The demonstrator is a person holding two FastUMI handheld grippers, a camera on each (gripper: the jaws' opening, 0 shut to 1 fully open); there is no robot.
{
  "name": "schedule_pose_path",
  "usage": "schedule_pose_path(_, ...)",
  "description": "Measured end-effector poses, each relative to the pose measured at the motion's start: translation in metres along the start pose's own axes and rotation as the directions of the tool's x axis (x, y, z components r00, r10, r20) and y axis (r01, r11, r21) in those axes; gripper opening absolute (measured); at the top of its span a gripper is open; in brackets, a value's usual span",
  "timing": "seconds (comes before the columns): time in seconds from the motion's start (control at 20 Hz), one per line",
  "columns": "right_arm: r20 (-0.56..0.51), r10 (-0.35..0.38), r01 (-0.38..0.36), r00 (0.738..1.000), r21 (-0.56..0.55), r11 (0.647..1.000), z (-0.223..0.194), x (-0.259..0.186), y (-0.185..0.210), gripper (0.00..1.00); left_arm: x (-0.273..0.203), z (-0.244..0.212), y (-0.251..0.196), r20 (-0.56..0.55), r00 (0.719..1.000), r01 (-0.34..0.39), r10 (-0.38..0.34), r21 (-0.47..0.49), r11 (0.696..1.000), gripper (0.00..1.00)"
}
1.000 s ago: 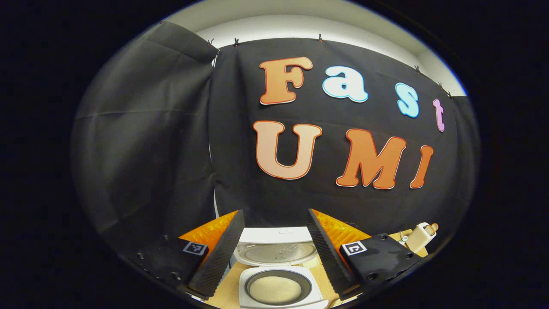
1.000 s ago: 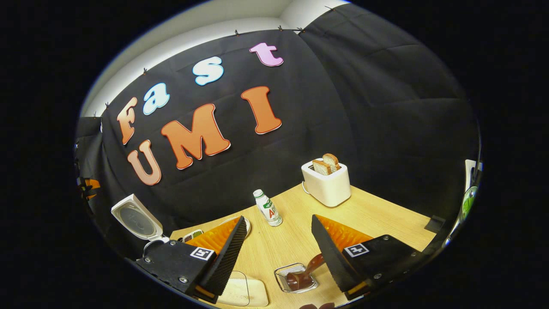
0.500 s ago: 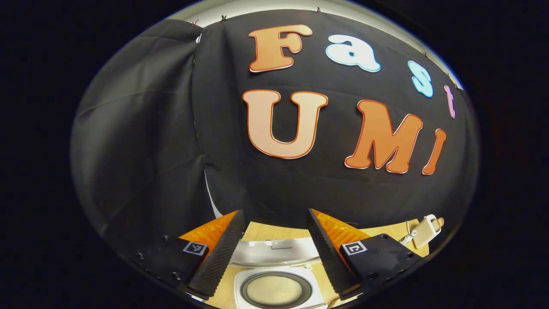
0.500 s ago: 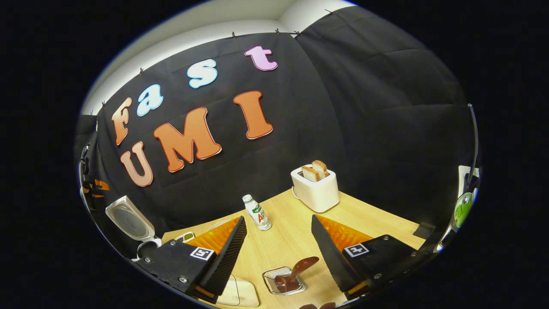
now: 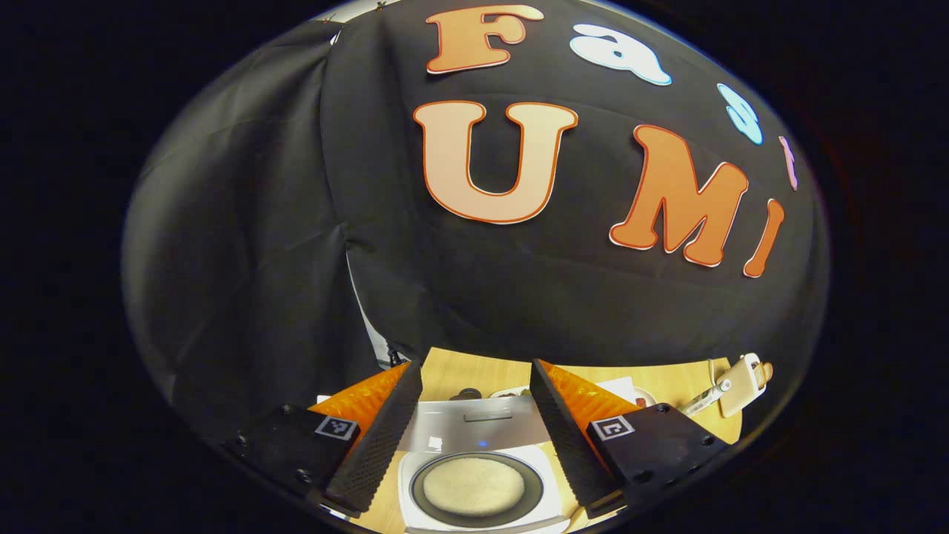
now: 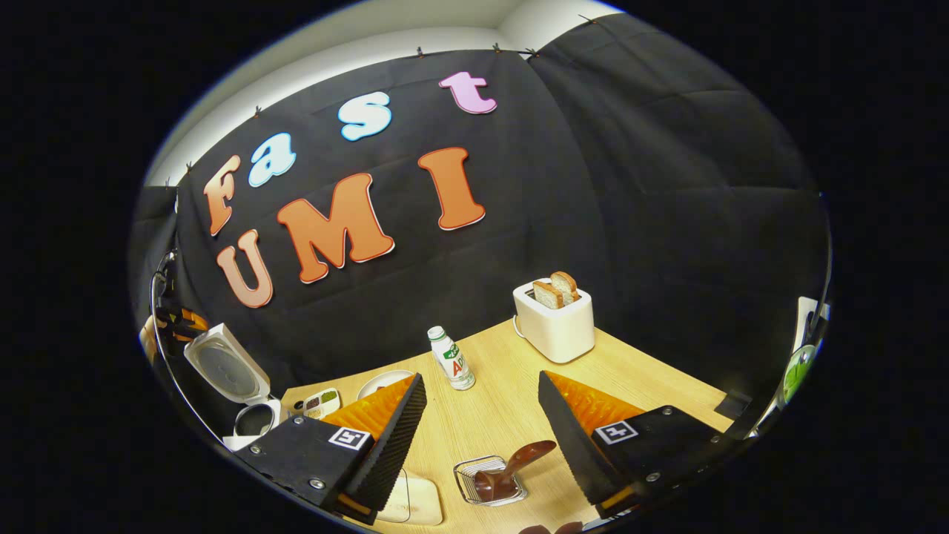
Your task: Close the left gripper, press the button to open the rice cooker; take a wooden spoon from the chopstick holder with the right hand, scoop a spoonful of rice and pour it into the rice cooker, then put the wooden spoon back into the chopstick holder.
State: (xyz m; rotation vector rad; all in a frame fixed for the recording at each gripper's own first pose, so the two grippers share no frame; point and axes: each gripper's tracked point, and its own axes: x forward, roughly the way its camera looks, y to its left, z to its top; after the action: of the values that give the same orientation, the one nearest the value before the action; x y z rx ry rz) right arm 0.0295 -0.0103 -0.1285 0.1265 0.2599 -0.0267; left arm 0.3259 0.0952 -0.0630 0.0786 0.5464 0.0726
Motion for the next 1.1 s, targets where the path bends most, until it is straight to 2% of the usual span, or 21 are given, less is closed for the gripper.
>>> schedule_pose_path(0.35,-0.039,0.070,-0.073,0.997,-0.079,0.994,-0.015,0.004,0.028,0.94,-0.045,-0.035,-0.003,0.001,0.999,0.036,-0.036,0.000,0.999,0.99)
schedule_pose_path(0.6,0.014,0.083,-0.079,0.996,-0.172,0.982,0.004,0.000,0.040,0.95,-0.075,-0.076,-0.006,-0.014,0.998,0.058,-0.059,-0.016,0.998,0.99)
schedule_pose_path(0.9,0.037,0.099,-0.083,0.994,-0.307,0.948,0.016,-0.009,0.049,0.95,-0.102,-0.135,-0.010,-0.069,0.995,0.068,-0.071,-0.036,0.997,0.99)
schedule_pose_path(1.1,0.047,0.136,-0.117,0.990,-0.291,0.950,0.022,-0.018,0.059,0.95,-0.104,-0.169,-0.011,-0.104,0.991,0.075,-0.081,-0.054,0.996,0.99)
